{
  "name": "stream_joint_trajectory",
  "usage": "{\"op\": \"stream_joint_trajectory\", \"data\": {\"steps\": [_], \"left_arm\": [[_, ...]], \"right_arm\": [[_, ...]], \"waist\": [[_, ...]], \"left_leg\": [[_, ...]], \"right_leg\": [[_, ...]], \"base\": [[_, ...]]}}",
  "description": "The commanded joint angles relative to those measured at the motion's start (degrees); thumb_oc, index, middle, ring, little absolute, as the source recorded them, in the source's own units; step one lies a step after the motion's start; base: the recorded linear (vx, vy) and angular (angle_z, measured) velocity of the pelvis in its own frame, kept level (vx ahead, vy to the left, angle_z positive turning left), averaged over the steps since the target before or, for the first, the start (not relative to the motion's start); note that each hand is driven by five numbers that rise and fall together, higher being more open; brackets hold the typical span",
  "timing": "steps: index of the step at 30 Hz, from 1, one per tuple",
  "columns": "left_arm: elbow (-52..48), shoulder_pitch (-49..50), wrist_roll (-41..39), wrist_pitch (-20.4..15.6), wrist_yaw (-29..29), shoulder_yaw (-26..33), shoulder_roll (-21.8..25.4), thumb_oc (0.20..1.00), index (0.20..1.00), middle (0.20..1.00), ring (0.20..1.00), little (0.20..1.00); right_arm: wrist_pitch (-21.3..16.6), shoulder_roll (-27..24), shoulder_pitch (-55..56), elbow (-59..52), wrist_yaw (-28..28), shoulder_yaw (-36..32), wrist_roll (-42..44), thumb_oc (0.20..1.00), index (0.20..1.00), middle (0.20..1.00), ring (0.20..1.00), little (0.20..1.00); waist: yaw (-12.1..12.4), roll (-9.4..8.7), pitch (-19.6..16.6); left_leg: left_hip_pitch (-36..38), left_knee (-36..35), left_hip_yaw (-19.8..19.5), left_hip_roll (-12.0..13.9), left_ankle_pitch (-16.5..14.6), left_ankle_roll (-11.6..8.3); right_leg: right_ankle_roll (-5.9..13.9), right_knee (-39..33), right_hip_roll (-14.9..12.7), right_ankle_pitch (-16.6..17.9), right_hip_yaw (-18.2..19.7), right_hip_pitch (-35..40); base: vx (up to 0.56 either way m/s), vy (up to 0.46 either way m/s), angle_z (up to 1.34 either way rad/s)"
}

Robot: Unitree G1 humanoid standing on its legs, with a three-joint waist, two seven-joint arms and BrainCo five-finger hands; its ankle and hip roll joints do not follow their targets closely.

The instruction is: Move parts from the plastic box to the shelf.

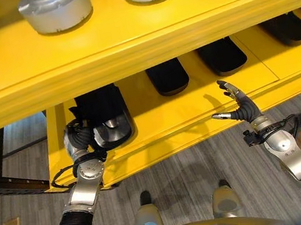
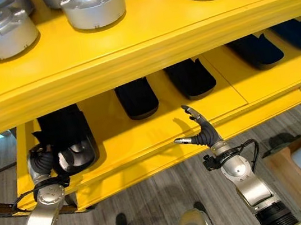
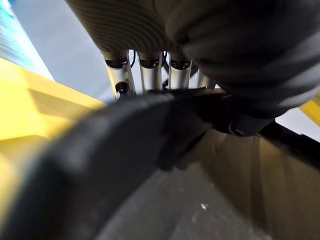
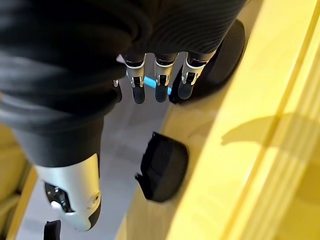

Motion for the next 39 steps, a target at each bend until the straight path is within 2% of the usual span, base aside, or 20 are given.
{"op": "stream_joint_trajectory", "data": {"steps": [1, 3, 4, 9, 20, 28, 33, 39], "left_arm": [[-0.13, -6.19, 4.11, -4.12, 2.16, 0.86, 1.89, 0.2, 0.2, 0.2, 0.2, 0.2], [0.21, -7.46, 4.39, -3.75, 2.05, 0.21, 2.12, 0.2, 0.2, 0.2, 0.2, 0.2], [1.47, -10.67, 5.26, -3.68, 1.45, -1.45, 2.12, 0.2, 0.2, 0.2, 0.2, 0.2], [3.8, -15.15, 5.38, -2.87, 1.31, -3.54, 2.39, 0.2, 0.2, 0.2, 0.2, 0.2], [6.52, -20.21, 5.5, -1.57, 3.61, -2.69, 4.67, 0.2, 0.2, 0.2, 0.2, 0.2], [14.75, -28.57, 4.0, 1.01, 6.36, -1.7, 7.81, 0.2, 0.2, 0.2, 0.2, 0.2], [21.11, -33.36, 6.31, 3.15, 7.58, -2.19, 11.47, 0.2, 0.2, 0.2, 0.2, 0.2], [27.43, -38.97, 5.42, 5.39, 8.74, -2.75, 15.69, 0.2, 0.2, 0.2, 0.2, 0.2]], "right_arm": [[-3.23, -2.07, -4.16, -2.34, -1.36, -0.2, 0.3, 1.0, 1.0, 1.0, 1.0, 1.0], [-2.96, -2.08, -4.16, -2.53, -1.78, -0.16, 0.16, 1.0, 1.0, 1.0, 1.0, 1.0], [-3.25, -2.34, -3.64, -2.77, -2.91, -0.99, 0.58, 1.0, 1.0, 1.0, 1.0, 1.0], [-4.1, -2.89, -3.42, -2.69, -3.9, -2.16, 1.18, 1.0, 1.0, 1.0, 1.0, 1.0], [-3.31, -5.25, -6.7, -4.81, -3.78, -3.58, 1.78, 1.0, 1.0, 1.0, 1.0, 1.0], [-0.85, -6.62, -11.85, -6.03, -2.96, -2.7, 3.02, 1.0, 1.0, 1.0, 1.0, 1.0], [-0.01, -7.54, -14.78, -6.24, -3.12, -1.5, 4.54, 1.0, 1.0, 1.0, 1.0, 1.0], [1.68, -8.66, -16.34, -7.51, -2.82, -1.26, 6.47, 1.0, 1.0, 1.0, 1.0, 1.0]], "waist": [[-0.22, 2.38, -0.24], [-0.51, 2.3, 0.04], [-1.76, 1.99, 0.59], [-2.23, 1.32, 1.48], [-1.94, 0.42, 4.72], [-2.15, -0.45, 6.96], [-2.25, -1.11, 7.85], [-2.97, -1.73, 8.62]], "left_leg": [[3.17, -6.23, 3.55, 4.41, 1.92, 2.67], [2.62, -6.11, 4.57, 5.17, 2.38, 2.29], [0.91, -5.71, 8.46, 7.33, 3.94, 1.22], [-1.7, -3.73, 9.67, 7.28, 4.43, 1.07], [-9.67, 2.42, 7.22, 6.96, 3.72, 0.88], [-15.77, 6.49, 6.84, 6.31, 3.03, 0.77], [-18.96, 9.09, 6.36, 6.27, 2.56, 0.56], [-21.96, 11.16, 6.46, 6.48, 2.23, 0.36]], "right_leg": [[-2.58, 3.59, 2.0, -0.28, -3.52, -3.14], [-2.4, 3.43, 1.6, -0.17, -4.04, -3.25], [-1.99, 2.68, 0.28, 0.19, -6.0, -3.42], [-1.19, 1.39, -1.41, 1.2, -7.7, -3.06], [-1.96, 4.29, -0.89, 0.35, -5.92, -7.05], [-1.2, 4.45, -1.8, 1.39, -4.74, -10.68], [-1.05, 5.1, -1.75, 1.43, -4.19, -12.59], [-0.61, 4.46, -2.27, 2.13, -3.68, -13.98]], "base": [[-0.09, 0.015, 0.16], [-0.12, 0.018, 0.22], [-0.17, 0.028, 0.32], [-0.07, 0.017, 0.49], [-0.05, 0.028, 0.04], [-0.09, 0.042, -0.06], [-0.05, 0.01, -0.03], [-0.06, 0.022, -0.04]]}}
